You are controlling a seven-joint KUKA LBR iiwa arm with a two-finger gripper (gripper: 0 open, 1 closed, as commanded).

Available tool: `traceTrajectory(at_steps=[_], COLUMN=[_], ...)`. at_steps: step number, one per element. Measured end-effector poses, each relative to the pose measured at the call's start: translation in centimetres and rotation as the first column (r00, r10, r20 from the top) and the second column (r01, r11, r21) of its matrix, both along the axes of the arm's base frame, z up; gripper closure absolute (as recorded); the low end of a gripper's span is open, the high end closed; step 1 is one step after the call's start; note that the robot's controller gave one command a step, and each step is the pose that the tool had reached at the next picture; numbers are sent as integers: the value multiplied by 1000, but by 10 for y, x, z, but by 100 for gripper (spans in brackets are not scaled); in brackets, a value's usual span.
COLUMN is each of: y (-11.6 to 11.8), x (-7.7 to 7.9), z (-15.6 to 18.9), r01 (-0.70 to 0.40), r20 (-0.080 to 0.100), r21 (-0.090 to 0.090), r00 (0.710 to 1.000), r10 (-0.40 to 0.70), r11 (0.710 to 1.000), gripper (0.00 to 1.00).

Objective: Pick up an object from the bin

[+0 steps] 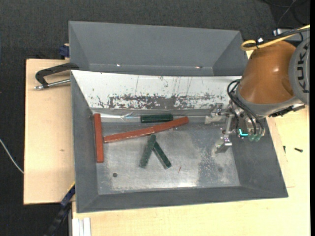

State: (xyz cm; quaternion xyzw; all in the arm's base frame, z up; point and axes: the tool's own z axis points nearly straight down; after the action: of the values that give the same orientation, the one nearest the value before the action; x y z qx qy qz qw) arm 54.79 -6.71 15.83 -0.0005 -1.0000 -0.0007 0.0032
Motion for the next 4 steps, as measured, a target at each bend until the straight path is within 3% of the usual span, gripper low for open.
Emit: traceTrajectory(at_steps=[1, 3, 4], y=[0, 62, 86], x=[2, 44, 53], z=[4, -50, -67], r01=[-1, -70, -89], r20=[8, 14, 14], r21=[-1, 0, -1], r00=[1000, 997, 996], r10=[1, 70, 89], r11=[1000, 998, 996], gripper=[0, 0, 0])
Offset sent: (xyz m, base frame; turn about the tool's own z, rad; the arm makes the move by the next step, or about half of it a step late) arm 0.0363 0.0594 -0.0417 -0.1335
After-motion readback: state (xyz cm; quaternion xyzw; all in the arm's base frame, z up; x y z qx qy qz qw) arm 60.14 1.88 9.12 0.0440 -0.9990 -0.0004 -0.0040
